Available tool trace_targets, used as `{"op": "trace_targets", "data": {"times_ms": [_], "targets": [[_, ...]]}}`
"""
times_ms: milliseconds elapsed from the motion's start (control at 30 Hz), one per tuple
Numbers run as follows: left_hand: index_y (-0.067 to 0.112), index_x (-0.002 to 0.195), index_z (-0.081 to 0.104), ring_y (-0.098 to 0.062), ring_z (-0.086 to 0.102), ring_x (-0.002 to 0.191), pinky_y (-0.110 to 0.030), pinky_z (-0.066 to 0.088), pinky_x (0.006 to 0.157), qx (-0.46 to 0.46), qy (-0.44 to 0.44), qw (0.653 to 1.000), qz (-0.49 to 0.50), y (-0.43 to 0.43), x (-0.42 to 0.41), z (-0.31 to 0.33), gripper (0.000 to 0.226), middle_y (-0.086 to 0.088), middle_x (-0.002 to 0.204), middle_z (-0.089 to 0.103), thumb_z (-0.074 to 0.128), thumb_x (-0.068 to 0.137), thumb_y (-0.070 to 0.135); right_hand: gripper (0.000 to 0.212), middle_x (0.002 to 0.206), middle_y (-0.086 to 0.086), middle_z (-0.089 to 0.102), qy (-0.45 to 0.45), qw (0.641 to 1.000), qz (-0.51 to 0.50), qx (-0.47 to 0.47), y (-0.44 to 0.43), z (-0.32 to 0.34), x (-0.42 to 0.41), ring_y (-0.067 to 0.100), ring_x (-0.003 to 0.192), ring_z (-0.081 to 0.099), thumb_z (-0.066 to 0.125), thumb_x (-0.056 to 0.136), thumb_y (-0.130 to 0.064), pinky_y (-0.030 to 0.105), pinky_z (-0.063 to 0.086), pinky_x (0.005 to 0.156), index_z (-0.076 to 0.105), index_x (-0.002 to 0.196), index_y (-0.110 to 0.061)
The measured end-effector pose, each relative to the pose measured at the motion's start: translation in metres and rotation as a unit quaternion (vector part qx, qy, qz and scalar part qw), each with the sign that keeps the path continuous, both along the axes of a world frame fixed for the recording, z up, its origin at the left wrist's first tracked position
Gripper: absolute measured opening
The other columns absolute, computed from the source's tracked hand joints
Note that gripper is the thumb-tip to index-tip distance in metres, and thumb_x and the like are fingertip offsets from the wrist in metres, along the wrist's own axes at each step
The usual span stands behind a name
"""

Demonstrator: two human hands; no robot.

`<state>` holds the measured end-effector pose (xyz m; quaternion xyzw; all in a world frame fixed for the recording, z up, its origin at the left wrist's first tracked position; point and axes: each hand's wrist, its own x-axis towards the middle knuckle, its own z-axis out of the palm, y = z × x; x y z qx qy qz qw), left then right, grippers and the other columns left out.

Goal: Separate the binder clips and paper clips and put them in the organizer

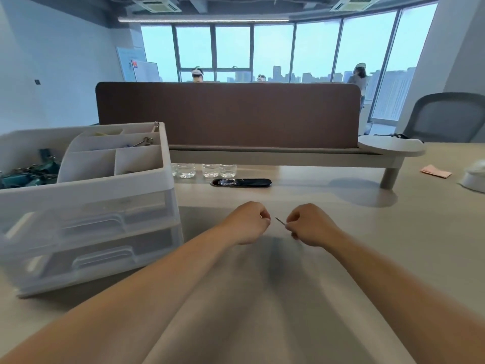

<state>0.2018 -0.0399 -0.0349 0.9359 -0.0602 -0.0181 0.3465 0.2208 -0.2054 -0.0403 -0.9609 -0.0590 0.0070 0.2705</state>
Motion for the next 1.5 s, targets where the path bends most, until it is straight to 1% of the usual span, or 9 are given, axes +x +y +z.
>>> {"op": "trace_targets", "data": {"times_ms": [167,267,433,600,767,900,1100,1367,1500], "targets": [[0.01,0.115,0.056,-0.013,0.063,0.063,-0.025,0.051,0.055,-0.05,-0.001,0.999,0.021,0.017,-0.03,0.03,0.023,-0.008,0.102,0.068,0.041,0.098,0.011,0.019,0.073,0.005,0.073,0.003,0.992,0.007,0.13,0.024,0.041,-0.035,0.012,0.063,0.072,0.059,0.09,-0.014,0.023,0.051,0.055,0.073,0.078,-0.008],[0.008,0.117,0.057,-0.017,0.064,0.064,-0.029,0.051,0.056,-0.084,-0.032,0.996,0.028,0.033,-0.051,0.058,0.028,-0.01,0.103,0.066,0.038,0.097,0.004,0.018,0.075,0.01,0.072,-0.007,0.98,0.035,0.196,0.045,0.069,-0.052,0.016,0.062,0.073,0.058,0.087,-0.007,0.027,0.056,0.064,0.073,0.077,-0.001],[0.008,0.096,0.066,-0.028,0.071,0.072,-0.046,0.06,0.067,-0.086,-0.118,0.987,0.068,0.079,-0.084,0.112,0.024,-0.014,0.092,0.07,0.042,0.093,0.009,0.014,0.082,0.018,0.074,-0.019,0.953,0.103,0.286,0.094,0.118,-0.073,0.022,0.069,0.074,0.064,0.089,-0.006,0.04,0.061,0.079,0.073,0.082,0.001],[0.008,0.105,0.063,-0.024,0.072,0.078,-0.033,0.061,0.067,-0.093,-0.163,0.977,0.104,0.13,-0.118,0.157,0.023,-0.014,0.094,0.071,0.042,0.097,0.003,0.017,0.086,0.026,0.072,-0.024,0.92,0.161,0.358,0.159,0.157,-0.081,0.029,0.073,0.071,0.075,0.084,-0.01,0.046,0.06,0.081,0.072,0.087,0.006],[0.005,0.113,0.062,-0.026,0.07,0.084,-0.038,0.06,0.076,-0.084,-0.145,0.975,0.149,0.182,-0.128,0.187,0.024,-0.013,0.099,0.068,0.045,0.098,0.0,0.014,0.076,0.021,0.07,-0.016,0.916,0.201,0.348,0.226,0.186,-0.071,0.028,0.068,0.069,0.074,0.086,-0.01,0.047,0.06,0.08,0.071,0.079,0.002],[0.003,0.123,0.06,-0.027,0.07,0.092,-0.039,0.06,0.077,-0.061,-0.132,0.974,0.176,0.226,-0.121,0.201,0.035,-0.013,0.111,0.067,0.041,0.095,-0.005,0.012,0.083,0.016,0.073,-0.057,0.937,0.222,0.263,0.272,0.198,-0.051,0.021,0.069,0.068,0.073,0.086,-0.013,0.034,0.062,0.069,0.072,0.075,-0.009],[0.003,0.122,0.061,-0.028,0.07,0.092,-0.044,0.058,0.083,-0.02,-0.128,0.972,0.195,0.265,-0.094,0.21,0.039,-0.013,0.115,0.067,0.048,0.087,-0.009,0.011,0.073,-0.001,0.066,-0.125,0.95,0.215,0.187,0.312,0.196,-0.016,0.012,0.068,0.061,0.071,0.088,-0.019,0.022,0.045,0.056,0.072,0.079,-0.013],[0.001,0.122,0.063,-0.027,0.063,0.108,-0.042,0.052,0.095,0.038,-0.148,0.966,0.208,0.291,-0.061,0.198,0.04,-0.014,0.121,0.065,0.045,0.086,-0.003,0.017,0.073,0.001,0.071,-0.145,0.964,0.198,0.102,0.343,0.181,0.022,0.021,0.073,0.068,0.072,0.083,-0.03,0.042,0.061,0.07,0.074,0.068,-0.021],[0.005,0.127,0.06,-0.024,0.062,0.109,-0.036,0.051,0.096,0.041,-0.16,0.964,0.209,0.293,-0.06,0.191,0.04,-0.01,0.124,0.064,0.047,0.089,0.001,0.02,0.074,0.004,0.072,-0.157,0.964,0.194,0.087,0.346,0.18,0.029,0.024,0.074,0.068,0.068,0.087,-0.025,0.041,0.06,0.071,0.074,0.07,-0.017]]}}
